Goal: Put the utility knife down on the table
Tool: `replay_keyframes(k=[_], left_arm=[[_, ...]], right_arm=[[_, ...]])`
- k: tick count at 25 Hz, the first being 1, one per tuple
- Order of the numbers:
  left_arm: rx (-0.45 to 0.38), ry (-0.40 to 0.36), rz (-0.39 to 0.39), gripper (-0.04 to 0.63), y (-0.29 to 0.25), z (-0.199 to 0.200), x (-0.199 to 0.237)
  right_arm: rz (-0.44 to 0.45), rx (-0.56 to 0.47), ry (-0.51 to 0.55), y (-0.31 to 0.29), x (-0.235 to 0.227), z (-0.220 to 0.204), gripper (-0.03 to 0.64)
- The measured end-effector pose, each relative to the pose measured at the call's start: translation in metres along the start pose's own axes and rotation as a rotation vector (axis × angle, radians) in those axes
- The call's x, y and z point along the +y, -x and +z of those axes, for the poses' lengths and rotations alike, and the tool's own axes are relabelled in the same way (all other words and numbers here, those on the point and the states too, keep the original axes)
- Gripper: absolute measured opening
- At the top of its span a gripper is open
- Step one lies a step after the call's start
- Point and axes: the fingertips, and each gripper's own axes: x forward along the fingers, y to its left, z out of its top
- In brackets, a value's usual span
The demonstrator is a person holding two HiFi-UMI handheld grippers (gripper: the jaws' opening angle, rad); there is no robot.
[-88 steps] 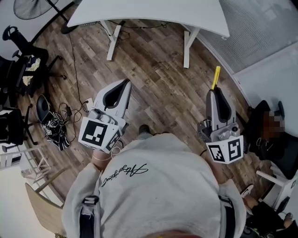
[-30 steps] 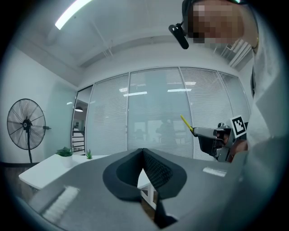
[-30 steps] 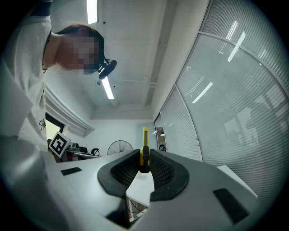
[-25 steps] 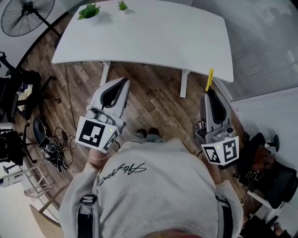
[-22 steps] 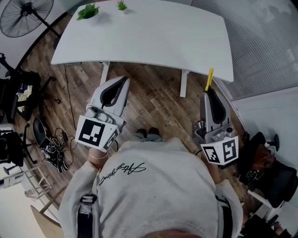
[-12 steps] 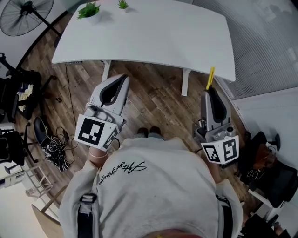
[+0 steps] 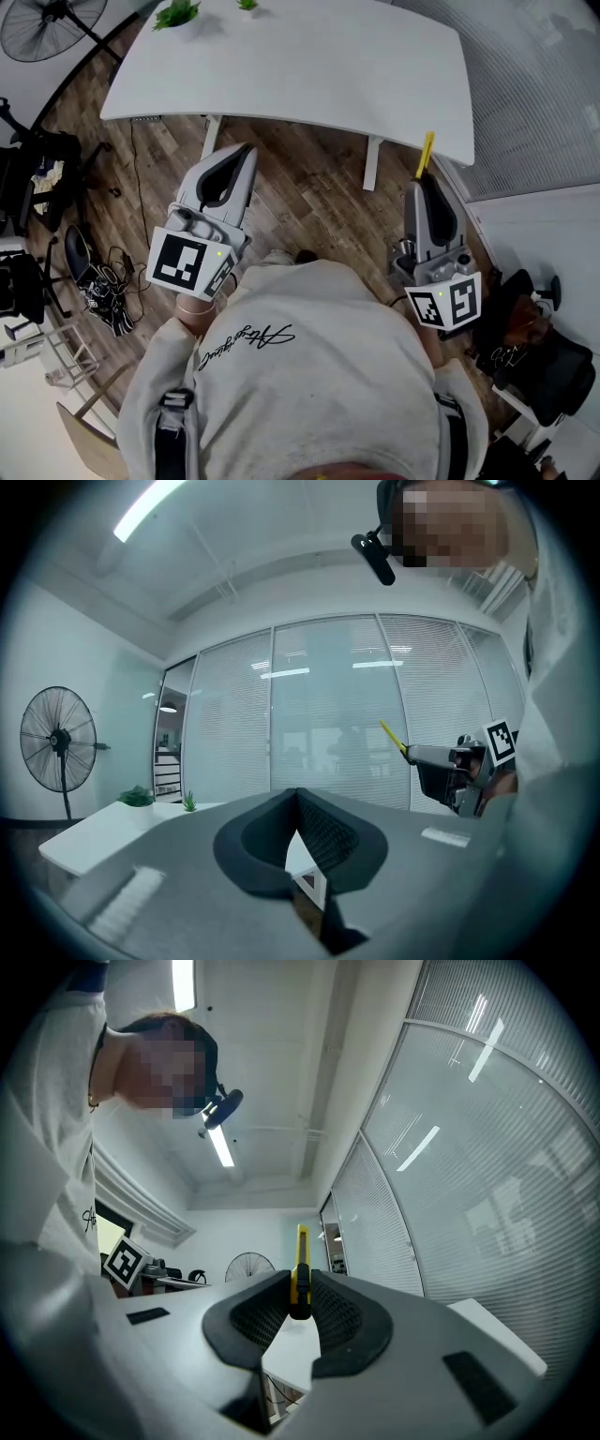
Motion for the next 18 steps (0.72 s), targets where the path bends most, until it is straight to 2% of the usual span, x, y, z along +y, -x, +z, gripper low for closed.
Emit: replay_keyframes(k=[7, 18], left_arm=[[0.026, 0.026, 0.022, -0.015, -0.008, -0.014, -0.004], [-0.001, -0.002, -0.001, -0.015, -0.063, -0.014, 0.043]], right_arm=[[0.016, 0.031, -0.016, -0.001, -0.015, -0.013, 0.066], [-0.002, 0.014, 0.011, -0.055, -0.043, -0.025, 0.066]])
